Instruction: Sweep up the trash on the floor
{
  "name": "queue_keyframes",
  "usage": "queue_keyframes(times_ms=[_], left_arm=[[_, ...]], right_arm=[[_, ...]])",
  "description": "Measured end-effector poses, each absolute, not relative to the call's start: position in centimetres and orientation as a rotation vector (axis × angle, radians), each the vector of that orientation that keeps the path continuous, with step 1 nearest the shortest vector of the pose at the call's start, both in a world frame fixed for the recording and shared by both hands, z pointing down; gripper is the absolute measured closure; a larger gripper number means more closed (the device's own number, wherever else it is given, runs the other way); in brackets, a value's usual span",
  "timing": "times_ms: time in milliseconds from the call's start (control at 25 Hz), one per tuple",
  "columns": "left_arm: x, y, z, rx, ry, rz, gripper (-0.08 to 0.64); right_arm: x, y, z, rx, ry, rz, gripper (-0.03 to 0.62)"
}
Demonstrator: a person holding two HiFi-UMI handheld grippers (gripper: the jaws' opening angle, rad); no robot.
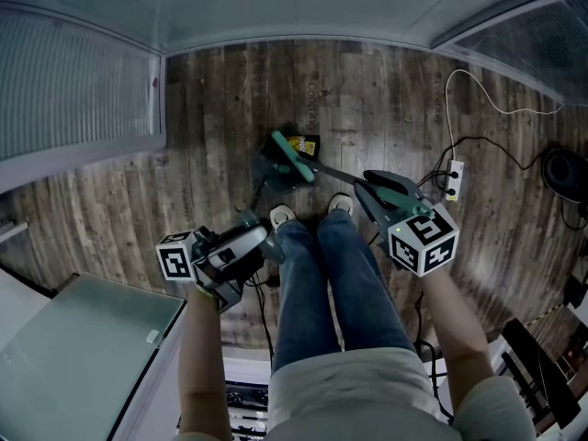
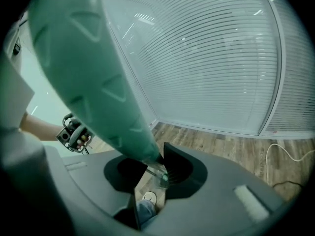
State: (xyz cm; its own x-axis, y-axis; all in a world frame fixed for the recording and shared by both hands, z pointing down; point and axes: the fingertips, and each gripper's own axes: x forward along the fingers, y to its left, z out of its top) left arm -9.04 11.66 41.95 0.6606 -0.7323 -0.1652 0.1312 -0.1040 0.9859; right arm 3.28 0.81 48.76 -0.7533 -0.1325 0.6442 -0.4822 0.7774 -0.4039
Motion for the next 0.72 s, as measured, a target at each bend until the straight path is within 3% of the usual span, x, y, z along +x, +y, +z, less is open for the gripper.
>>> queue_keyframes(times_ms=[720], left_arm=[[-9.0,11.7,42.0,1.496,-0.530,-0.788,0.489]], right_arm=[[4.0,-1.7,46.2,0.605,-2.383,0.729,0.497]])
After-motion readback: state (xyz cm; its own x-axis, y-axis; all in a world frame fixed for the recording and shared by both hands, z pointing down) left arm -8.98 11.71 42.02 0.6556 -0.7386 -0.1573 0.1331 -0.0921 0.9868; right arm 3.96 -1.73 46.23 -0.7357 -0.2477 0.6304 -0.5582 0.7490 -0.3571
